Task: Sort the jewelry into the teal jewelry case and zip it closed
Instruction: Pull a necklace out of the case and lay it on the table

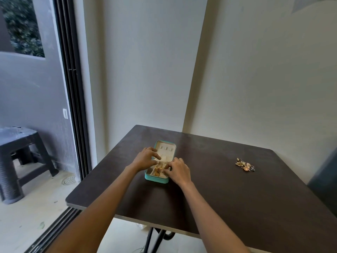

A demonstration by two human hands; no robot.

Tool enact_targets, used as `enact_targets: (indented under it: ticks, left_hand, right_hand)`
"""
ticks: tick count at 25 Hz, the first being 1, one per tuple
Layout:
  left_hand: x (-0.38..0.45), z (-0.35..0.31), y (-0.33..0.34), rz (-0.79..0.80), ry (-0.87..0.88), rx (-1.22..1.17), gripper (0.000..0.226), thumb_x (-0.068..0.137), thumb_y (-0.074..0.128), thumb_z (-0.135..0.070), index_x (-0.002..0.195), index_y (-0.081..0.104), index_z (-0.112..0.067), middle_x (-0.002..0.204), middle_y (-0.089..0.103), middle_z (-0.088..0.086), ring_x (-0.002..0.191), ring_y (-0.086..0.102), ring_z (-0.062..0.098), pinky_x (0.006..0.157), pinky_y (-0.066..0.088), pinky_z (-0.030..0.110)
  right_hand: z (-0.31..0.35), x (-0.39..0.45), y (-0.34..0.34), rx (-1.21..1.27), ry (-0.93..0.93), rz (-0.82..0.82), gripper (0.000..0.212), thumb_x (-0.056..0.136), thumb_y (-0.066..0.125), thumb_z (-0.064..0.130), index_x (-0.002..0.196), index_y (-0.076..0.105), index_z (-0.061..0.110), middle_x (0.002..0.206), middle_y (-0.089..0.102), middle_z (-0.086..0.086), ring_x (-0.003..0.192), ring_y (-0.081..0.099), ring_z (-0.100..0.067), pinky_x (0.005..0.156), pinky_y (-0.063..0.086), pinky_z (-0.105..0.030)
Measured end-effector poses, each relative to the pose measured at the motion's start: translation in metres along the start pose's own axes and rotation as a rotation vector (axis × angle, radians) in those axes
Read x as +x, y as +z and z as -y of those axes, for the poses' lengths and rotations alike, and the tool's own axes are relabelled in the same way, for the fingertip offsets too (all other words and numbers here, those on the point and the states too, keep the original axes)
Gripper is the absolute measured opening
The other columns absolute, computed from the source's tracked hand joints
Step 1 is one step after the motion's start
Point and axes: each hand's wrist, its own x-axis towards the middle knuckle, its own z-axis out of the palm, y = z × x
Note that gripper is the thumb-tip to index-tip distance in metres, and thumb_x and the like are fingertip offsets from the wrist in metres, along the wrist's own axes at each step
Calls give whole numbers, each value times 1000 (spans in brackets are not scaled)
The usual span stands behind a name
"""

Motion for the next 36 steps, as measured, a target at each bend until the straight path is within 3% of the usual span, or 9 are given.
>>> enact_targets:
  ticks: [4, 8, 12, 15, 21, 24, 29, 34, 36]
  left_hand:
    - [-3, 5, -5, 13, -59, -90, 23, 83, 68, -17, 106, 71, -18, 129, 53, 3, 122, 46, 18, 103, 38, 33]
    - [-4, -5, -14, -11, -92, -339, 26, 89, 56, -6, 112, 67, -7, 119, 64, 10, 105, 60, 18, 91, 48, 27]
    - [-4, -22, -25, -34, -33, -639, 26, 91, 56, -6, 115, 65, -5, 109, 67, 6, 95, 62, 12, 74, 51, 15]
    - [2, -33, -34, -61, 8, -769, 22, 89, 61, -14, 110, 68, -9, 95, 70, 0, 87, 67, 10, 68, 52, 13]
    - [11, -61, -42, -176, 66, -785, 19, 88, 62, -11, 102, 70, -1, 79, 69, -1, 64, 66, -1, 62, 50, 11]
    - [15, -71, -45, -253, 71, -800, 18, 89, 62, -14, 101, 70, -3, 79, 70, 0, 64, 66, 1, 63, 50, 13]
    - [17, -78, -41, -199, 84, -761, 17, 86, 63, -8, 101, 70, -2, 83, 69, 2, 67, 65, 7, 62, 51, 12]
    - [18, -62, -16, -113, 50, -627, 18, 83, 68, -11, 99, 71, -2, 93, 73, 12, 73, 68, 15, 77, 57, 26]
    - [16, -56, -9, -114, 10, -617, 19, 83, 68, -12, 100, 71, -2, 94, 72, 13, 72, 68, 15, 76, 57, 24]
  right_hand:
    - [1, 6, -6, -40, -44, -23, 24, 85, 59, 34, 96, 72, 18, 105, 62, 1, 99, 50, -18, 78, 46, -33]
    - [10, 19, -23, 453, 122, -76, 17, 85, 57, 29, 79, 67, 17, 86, 64, 6, 85, 57, -13, 72, 48, -34]
    - [17, 35, -54, 924, 152, -79, 17, 90, 53, 18, 78, 64, 13, 75, 67, 3, 72, 60, -10, 67, 48, -26]
    - [19, 43, -76, 1127, 152, -88, 16, 90, 56, 20, 79, 63, 13, 76, 69, -5, 69, 63, -13, 65, 51, -24]
    - [20, 51, -112, 1294, 140, -137, 11, 90, 57, 14, 84, 64, 8, 73, 65, -7, 63, 61, -15, 61, 53, -25]
    - [19, 53, -131, 1325, 169, -197, 10, 90, 58, 15, 83, 63, 9, 72, 63, -5, 63, 60, -14, 59, 52, -21]
    - [18, 55, -157, 1393, 168, -270, 11, 92, 55, 16, 91, 60, 7, 74, 63, -7, 65, 62, -15, 63, 55, -23]
    - [14, 56, -186, 1521, 181, -336, 11, 92, 55, 14, 82, 58, 9, 70, 61, -6, 61, 62, -15, 63, 56, -23]
    - [11, 55, -191, 1541, 187, -364, 13, 92, 56, 15, 80, 58, 11, 68, 60, -4, 58, 62, -13, 62, 56, -23]
